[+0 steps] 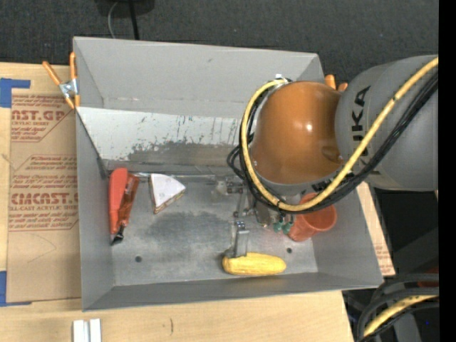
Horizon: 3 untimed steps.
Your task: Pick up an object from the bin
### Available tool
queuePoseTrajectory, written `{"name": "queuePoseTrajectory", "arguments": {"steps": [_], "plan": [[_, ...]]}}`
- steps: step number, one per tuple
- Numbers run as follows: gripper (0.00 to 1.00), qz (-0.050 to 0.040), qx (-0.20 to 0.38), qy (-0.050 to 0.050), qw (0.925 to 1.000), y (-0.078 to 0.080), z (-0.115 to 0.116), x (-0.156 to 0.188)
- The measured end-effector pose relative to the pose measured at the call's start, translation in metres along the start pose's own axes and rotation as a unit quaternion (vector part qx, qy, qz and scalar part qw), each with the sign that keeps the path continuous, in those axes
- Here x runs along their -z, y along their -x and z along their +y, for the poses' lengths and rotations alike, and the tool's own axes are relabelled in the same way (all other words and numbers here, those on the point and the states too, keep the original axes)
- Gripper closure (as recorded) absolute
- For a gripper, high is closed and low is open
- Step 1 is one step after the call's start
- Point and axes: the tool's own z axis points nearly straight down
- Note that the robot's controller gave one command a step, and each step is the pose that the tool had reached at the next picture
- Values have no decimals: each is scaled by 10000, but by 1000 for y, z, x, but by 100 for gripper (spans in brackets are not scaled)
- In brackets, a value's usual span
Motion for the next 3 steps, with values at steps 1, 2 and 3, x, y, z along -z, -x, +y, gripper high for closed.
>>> {"name": "queuePoseTrajectory", "arguments": {"steps": [1,2,3], "plan": [[0,71,211,-5,9998,-1,-15,-64],[0,16,558,1,9984,-11,-12,-96],[0,44,584,7,9983,-13,-58,-111]]}}
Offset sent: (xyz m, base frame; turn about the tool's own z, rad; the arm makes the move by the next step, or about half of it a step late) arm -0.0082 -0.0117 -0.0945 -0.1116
